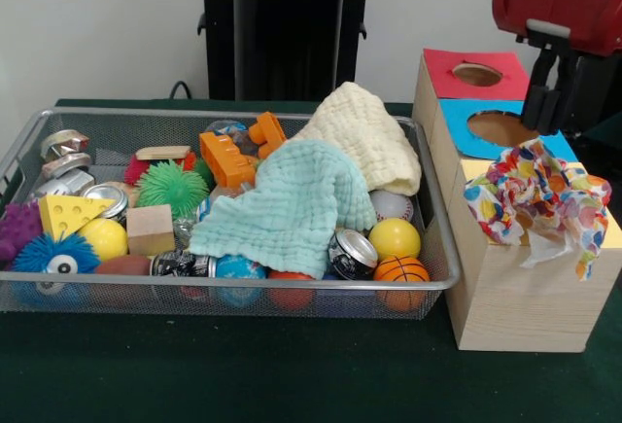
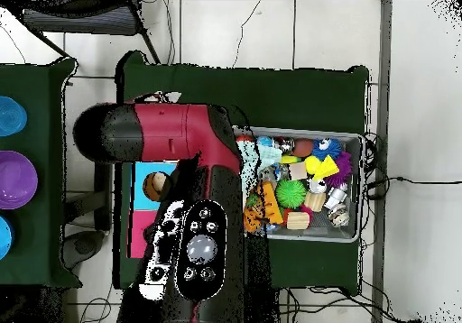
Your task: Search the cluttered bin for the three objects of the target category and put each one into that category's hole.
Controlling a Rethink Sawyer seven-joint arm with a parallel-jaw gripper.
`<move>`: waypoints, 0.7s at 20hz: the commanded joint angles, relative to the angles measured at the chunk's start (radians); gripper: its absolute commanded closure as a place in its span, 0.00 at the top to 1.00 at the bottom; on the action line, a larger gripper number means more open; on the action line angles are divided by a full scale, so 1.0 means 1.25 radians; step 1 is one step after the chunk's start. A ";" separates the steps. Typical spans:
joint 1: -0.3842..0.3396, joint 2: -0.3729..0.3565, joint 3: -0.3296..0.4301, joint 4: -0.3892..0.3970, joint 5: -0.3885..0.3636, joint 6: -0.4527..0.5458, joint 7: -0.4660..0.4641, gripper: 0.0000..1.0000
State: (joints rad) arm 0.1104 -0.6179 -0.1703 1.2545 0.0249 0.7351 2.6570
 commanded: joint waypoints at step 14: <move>-0.028 0.085 0.021 0.071 -0.010 -0.068 0.070 0.00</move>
State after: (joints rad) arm 0.1025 -0.5722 -0.1736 1.2545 0.0239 0.7105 2.6570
